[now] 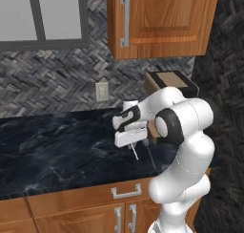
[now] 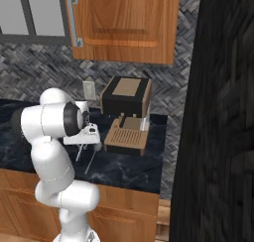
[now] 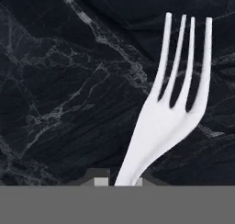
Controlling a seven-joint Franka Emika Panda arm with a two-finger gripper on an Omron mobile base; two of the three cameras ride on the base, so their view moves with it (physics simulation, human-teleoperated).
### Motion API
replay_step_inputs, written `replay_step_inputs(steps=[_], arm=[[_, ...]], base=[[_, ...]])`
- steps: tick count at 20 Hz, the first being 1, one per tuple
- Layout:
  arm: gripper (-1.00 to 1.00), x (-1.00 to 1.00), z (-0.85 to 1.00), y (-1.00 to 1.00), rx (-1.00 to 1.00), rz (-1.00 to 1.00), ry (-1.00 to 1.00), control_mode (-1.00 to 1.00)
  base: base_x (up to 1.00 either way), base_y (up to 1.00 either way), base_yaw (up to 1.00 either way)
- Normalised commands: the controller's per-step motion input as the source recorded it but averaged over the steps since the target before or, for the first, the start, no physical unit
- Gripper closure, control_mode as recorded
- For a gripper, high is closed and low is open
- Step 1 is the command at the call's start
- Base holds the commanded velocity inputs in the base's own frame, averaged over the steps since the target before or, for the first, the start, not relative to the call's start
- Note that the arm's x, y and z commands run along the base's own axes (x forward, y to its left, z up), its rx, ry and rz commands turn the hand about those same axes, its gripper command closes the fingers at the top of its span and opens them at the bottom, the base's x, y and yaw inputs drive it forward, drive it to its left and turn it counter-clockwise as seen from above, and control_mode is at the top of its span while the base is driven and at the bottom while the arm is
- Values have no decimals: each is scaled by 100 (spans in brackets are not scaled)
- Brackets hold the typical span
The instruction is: Take the fork and place it on the left side of the plate. Then take the spoon and place it on the right side of the plate. Make sure they're directly next to the plate.
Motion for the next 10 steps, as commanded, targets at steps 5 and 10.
replay_step_inputs(steps=[5, 10], arm=[[100, -67, -2, 10, 3, 1, -27, -100], [100, -79, 26, 16, 0, 0, -40, -100]], base=[[0, 0, 0], [0, 0, 0]])
